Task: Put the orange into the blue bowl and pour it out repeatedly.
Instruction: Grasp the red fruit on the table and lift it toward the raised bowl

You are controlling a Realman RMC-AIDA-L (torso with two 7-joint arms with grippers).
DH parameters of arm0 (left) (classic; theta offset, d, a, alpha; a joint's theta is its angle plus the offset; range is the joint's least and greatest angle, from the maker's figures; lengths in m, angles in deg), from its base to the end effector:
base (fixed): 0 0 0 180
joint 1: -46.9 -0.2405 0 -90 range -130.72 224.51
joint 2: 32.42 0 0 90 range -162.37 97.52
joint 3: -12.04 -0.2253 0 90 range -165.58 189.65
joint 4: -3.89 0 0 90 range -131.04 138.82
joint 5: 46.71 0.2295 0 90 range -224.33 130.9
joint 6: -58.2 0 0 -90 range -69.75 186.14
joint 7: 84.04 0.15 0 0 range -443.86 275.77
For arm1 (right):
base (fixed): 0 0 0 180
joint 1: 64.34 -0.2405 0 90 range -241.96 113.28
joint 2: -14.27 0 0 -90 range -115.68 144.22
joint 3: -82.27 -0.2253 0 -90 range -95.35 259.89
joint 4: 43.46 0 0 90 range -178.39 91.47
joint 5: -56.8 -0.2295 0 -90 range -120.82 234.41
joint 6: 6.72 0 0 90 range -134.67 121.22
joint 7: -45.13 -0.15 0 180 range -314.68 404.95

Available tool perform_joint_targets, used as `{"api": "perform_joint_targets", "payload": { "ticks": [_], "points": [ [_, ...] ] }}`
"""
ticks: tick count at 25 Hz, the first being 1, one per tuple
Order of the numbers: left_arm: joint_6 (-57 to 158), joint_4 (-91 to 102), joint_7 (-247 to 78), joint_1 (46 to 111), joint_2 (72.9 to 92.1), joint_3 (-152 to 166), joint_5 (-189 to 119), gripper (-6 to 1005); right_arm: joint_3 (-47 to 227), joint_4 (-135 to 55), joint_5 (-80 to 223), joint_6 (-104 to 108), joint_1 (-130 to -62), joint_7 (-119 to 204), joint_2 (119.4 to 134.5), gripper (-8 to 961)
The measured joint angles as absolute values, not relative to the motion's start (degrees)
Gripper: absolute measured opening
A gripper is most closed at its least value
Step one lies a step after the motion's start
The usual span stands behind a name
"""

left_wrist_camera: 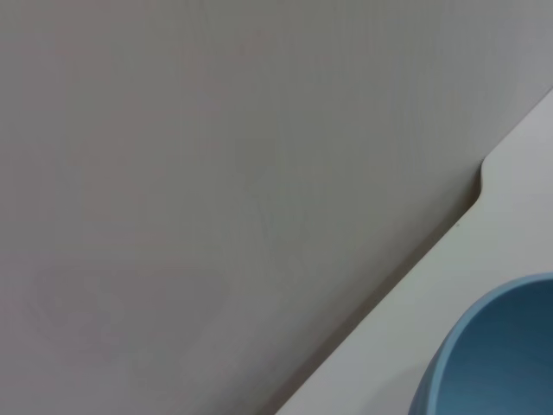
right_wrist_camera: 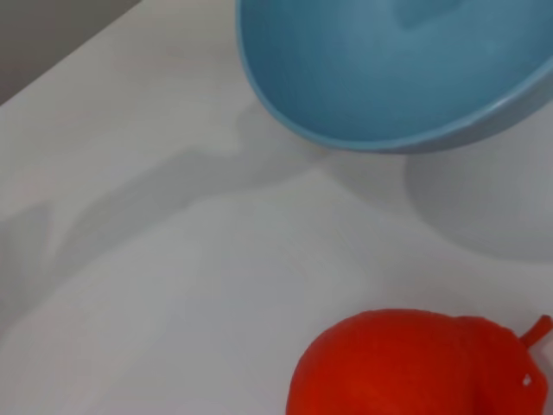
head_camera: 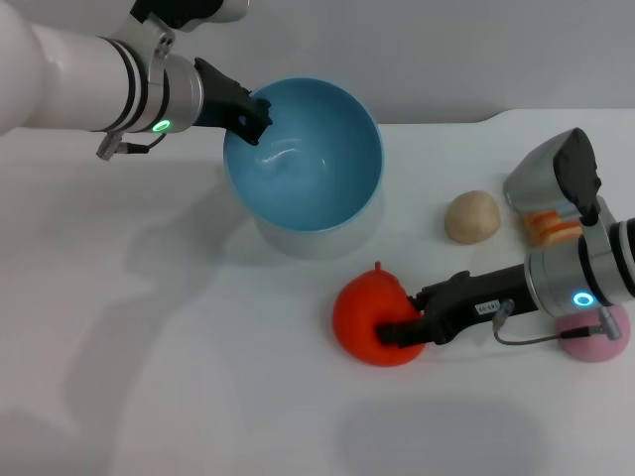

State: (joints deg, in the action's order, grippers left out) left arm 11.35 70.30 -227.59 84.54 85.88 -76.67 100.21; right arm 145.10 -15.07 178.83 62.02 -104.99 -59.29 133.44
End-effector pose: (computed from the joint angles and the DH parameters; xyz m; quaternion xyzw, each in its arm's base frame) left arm -0.1239 0.4352 -0.0164 -0.9134 -0.1869 0.0338 0.3601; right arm 0.2352 0.3550 -0.0725 -0.9387 0.3362 0.0350 0.0676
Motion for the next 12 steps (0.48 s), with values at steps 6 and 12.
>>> {"api": "perform_joint_targets", "payload": {
  "ticks": [6,12],
  "points": [
    [11.4,69.6,-227.7,84.9,85.82,-76.7,100.3,-2,145.6,-14.7,175.5,61.7,-104.4,-58.7,133.45,539],
    [11.6,69.4,-227.9,84.6,85.76,-76.8,100.3,-2,145.6,-14.8,171.3,61.7,-103.6,-56.9,133.34,356]
  ]
}}
